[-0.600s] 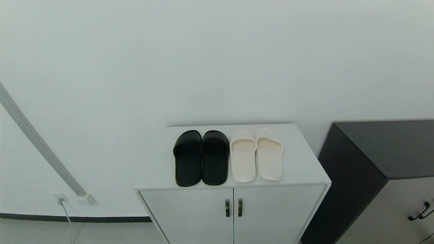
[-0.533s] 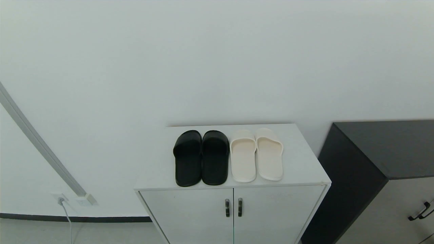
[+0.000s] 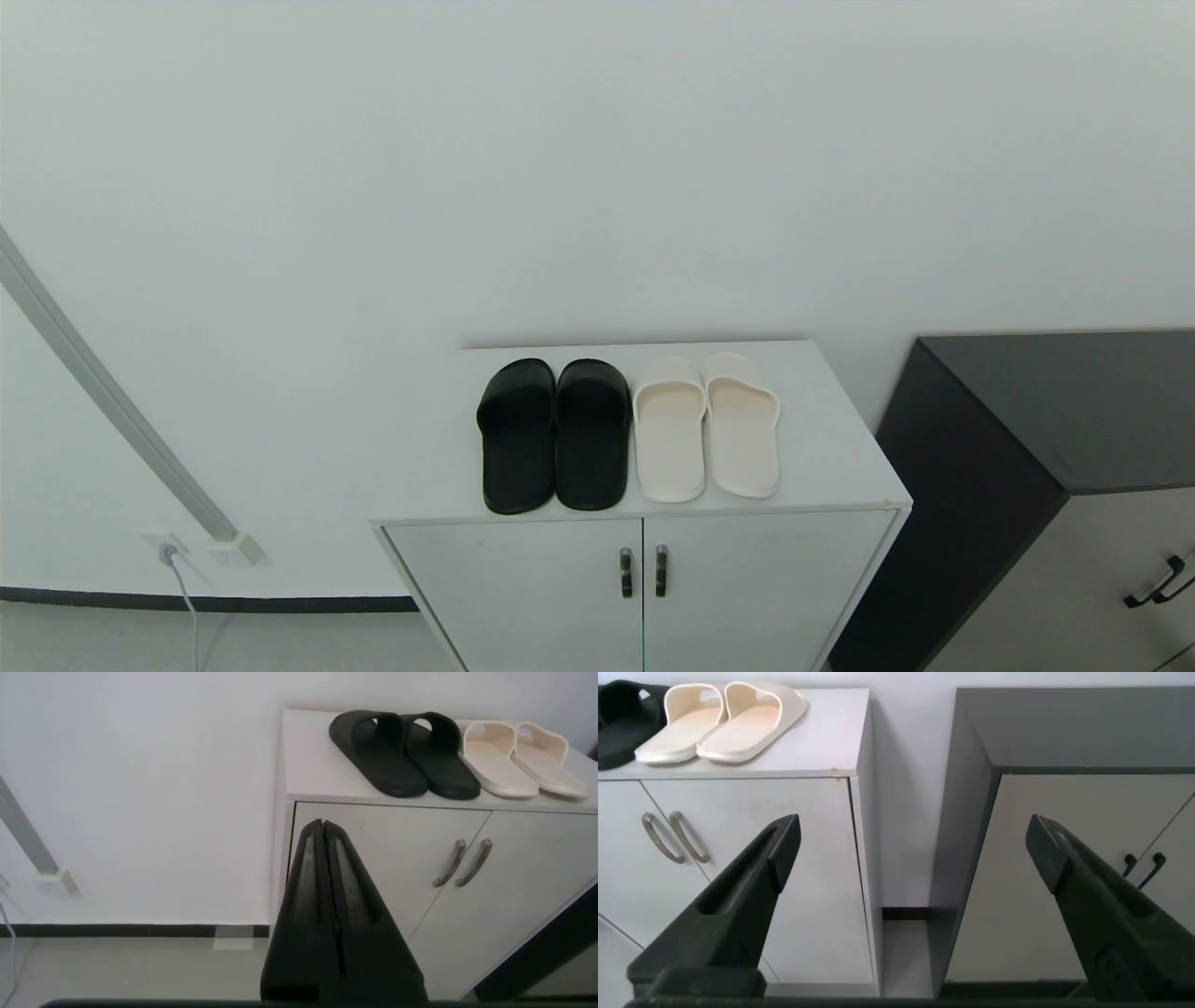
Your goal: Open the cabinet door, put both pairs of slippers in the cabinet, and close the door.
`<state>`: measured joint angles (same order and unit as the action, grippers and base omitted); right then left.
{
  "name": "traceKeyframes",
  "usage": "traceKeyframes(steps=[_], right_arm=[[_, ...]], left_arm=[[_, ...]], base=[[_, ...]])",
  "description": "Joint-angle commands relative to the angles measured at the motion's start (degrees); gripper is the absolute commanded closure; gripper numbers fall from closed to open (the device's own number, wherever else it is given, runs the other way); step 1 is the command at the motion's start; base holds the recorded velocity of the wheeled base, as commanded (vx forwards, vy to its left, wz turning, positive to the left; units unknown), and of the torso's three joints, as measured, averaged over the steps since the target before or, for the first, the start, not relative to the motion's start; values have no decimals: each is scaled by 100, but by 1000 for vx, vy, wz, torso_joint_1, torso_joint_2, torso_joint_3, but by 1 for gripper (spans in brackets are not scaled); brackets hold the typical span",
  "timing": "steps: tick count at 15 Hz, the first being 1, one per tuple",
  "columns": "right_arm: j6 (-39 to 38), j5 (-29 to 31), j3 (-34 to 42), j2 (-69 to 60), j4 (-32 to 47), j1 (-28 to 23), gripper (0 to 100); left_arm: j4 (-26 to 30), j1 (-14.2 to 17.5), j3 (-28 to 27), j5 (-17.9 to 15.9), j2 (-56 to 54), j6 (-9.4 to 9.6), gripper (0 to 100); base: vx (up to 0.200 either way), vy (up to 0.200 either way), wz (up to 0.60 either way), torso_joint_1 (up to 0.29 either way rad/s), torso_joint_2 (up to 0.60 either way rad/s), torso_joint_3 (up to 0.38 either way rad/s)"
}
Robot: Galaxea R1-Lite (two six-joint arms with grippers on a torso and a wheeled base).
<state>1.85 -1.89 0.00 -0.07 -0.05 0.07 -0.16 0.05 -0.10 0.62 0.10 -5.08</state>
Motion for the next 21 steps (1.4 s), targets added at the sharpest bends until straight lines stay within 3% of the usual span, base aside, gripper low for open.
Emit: traceKeyframes(steps=[1, 11, 13, 15, 17, 19, 21], right_arm=[[26, -4, 0, 7, -4, 1, 0], [105, -75, 0, 42, -4, -7, 0], [-642, -145, -1310, 631, 269, 54, 0], [-510, -567, -1477, 1844, 532, 89, 0], [-379, -778, -1485, 2609, 225, 133, 0], [-344, -910, -1468, 4033, -918, 318, 0], [-387, -822, -1573, 4920, -1665, 828, 0]], left_arm=[[-2, -5, 1, -1, -1, 25, 100], [7, -5, 1, -18, -1, 130, 100], [7, 4, 10, -27, -1, 157, 100], [7, 4, 1, -27, 8, 157, 100], [7, 4, 10, -27, -1, 157, 100], [7, -5, 1, -27, 8, 157, 100], [7, 4, 10, -27, 8, 157, 100]], base=[[0, 0, 0, 0, 0, 0], [0, 0, 0, 0, 0, 0], [0, 0, 0, 0, 0, 0], [0, 0, 0, 0, 0, 0], [0, 0, 0, 0, 0, 0], [0, 0, 0, 0, 0, 0], [0, 0, 0, 0, 0, 0]])
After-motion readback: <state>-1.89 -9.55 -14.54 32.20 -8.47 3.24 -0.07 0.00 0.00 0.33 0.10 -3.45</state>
